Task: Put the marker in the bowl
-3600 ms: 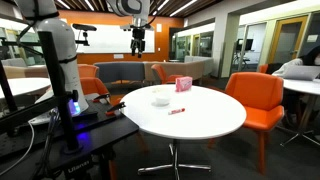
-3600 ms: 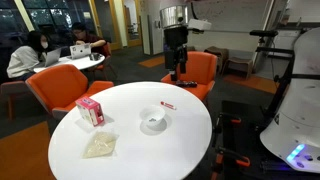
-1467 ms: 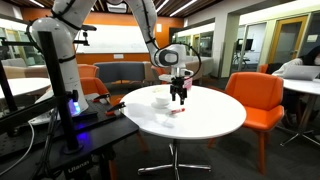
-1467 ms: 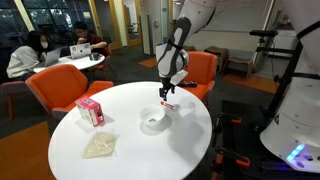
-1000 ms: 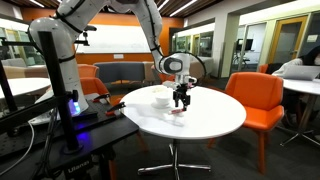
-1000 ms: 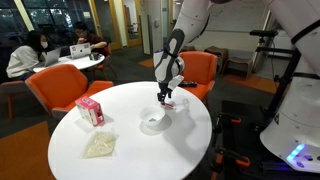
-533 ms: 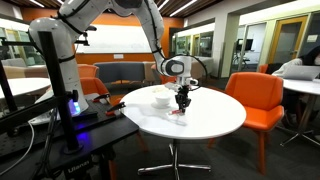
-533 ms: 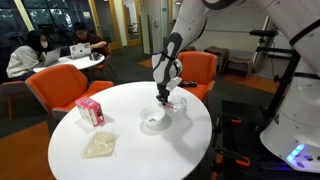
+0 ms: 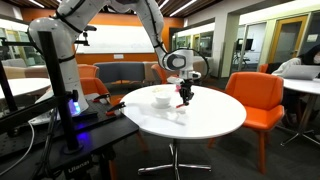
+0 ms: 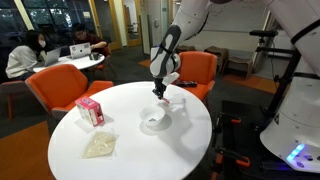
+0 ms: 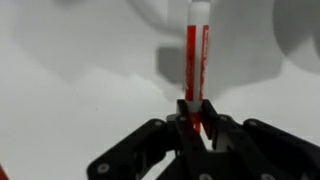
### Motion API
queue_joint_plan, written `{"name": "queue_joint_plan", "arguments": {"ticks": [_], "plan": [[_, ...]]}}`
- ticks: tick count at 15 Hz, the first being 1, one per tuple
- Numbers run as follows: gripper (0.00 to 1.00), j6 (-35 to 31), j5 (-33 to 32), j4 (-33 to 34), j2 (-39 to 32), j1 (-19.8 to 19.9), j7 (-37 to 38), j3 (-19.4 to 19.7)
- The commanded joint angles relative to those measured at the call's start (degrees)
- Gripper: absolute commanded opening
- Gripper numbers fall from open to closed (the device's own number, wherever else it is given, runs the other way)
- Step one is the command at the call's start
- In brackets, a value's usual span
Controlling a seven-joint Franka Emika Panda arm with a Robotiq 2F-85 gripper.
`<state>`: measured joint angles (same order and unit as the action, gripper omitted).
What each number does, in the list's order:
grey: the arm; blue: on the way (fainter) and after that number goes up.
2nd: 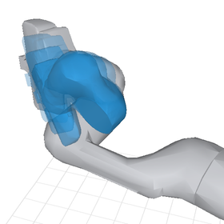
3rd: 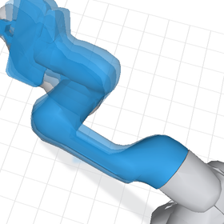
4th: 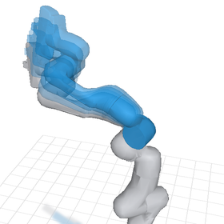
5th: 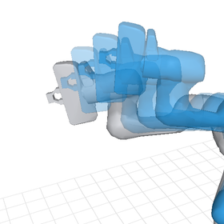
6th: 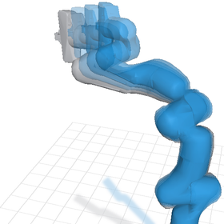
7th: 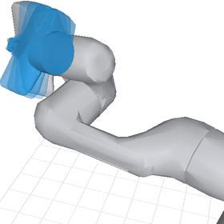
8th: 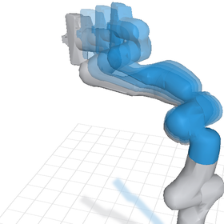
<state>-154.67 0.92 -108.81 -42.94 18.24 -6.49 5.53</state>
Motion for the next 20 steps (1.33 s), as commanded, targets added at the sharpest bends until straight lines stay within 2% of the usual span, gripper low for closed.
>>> {"name": "queue_joint_plan", "arguments": {"ticks": [1,5,8,11,15,18,20], "plan": [[0.05,-1.7,4.0,-5.5,8.1,-0.1,1.2,-1.9],[0.05,-7.4,9.3,-11.5,15.4,-2.2,2.6,-5.2],[0.05,-12.3,11.4,-15.9,16.9,-6.3,6.7,-6.2],[0.05,-18.2,9.3,-19.8,16.3,-12.6,12.7,-3.4],[0.05,-20.7,7.3,-22.6,14.4,-20.1,17.9,2.8],[0.05,-19.9,7.1,-22.2,12.9,-22.1,18.8,5.1],[0.05,-18.9,7.3,-21.6,11.9,-21.7,18.0,4.5]]}}
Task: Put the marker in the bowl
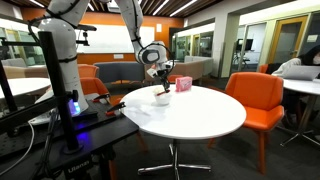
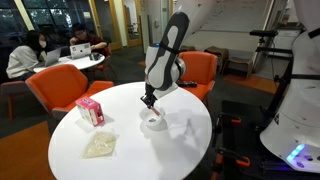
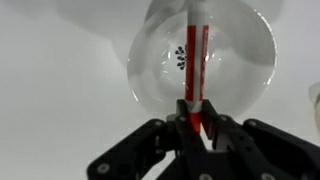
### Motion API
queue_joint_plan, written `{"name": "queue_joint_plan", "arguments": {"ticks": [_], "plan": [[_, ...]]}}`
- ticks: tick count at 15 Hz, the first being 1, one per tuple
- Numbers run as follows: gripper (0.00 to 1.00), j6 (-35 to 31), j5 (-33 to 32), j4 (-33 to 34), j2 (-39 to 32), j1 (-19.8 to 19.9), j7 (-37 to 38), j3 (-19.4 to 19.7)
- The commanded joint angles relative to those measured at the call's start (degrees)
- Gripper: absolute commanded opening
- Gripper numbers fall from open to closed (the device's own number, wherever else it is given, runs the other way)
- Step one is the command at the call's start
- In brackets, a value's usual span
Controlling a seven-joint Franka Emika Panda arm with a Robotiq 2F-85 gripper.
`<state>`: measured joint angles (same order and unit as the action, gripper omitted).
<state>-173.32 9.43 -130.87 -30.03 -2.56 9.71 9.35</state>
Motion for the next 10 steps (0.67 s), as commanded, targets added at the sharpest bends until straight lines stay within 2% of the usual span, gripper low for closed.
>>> {"name": "queue_joint_plan", "arguments": {"ticks": [1,2,7,9,10], "plan": [[0.44,-0.2,-0.9,0.6,-1.3,-0.6,1.7,0.2],[0.45,-1.3,-1.0,0.6,-1.8,-1.3,2.1,0.8],[0.83,-3.5,-0.2,0.3,-0.6,-1.3,2.6,0.8],[0.98,1.4,-0.2,-0.6,2.4,-1.5,3.0,1.2],[1.0,4.5,-0.9,-1.0,3.8,-2.2,3.2,2.2]]}}
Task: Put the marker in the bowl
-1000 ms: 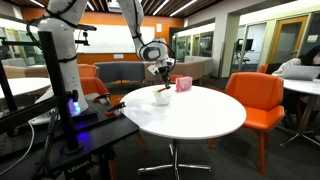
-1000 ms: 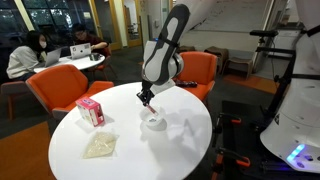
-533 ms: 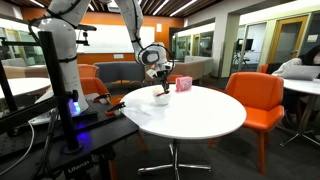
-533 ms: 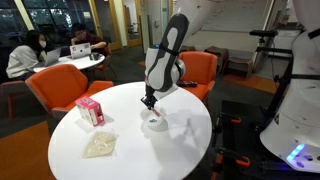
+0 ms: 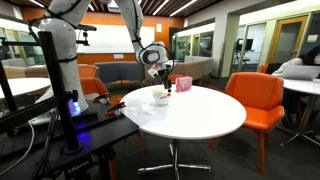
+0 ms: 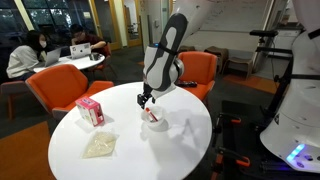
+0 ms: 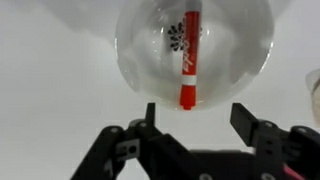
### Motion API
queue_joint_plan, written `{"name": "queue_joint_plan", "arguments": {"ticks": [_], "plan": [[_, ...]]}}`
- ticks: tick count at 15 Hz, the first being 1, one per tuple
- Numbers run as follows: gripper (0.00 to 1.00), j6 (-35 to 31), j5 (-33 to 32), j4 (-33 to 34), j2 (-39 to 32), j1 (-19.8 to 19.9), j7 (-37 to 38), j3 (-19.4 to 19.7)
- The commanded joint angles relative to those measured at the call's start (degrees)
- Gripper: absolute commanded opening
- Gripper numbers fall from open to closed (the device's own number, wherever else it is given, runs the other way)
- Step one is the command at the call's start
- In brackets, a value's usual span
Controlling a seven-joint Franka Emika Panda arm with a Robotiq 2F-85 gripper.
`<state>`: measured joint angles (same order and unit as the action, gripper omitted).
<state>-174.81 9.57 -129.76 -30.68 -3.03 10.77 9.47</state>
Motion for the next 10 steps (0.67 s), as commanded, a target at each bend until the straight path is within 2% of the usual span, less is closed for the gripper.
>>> {"name": "queue_joint_plan", "arguments": {"ticks": [1,2,5,10], "plan": [[1.0,9.6,-1.4,-2.6,6.4,-0.9,1.7,1.6],[1.0,12.8,-2.9,-2.9,7.9,-1.4,1.6,2.6],[1.0,22.4,-6.9,-2.9,13.1,-0.2,1.0,2.1],[1.0,29.4,-17.7,-3.2,19.3,-0.4,4.0,1.7]]}}
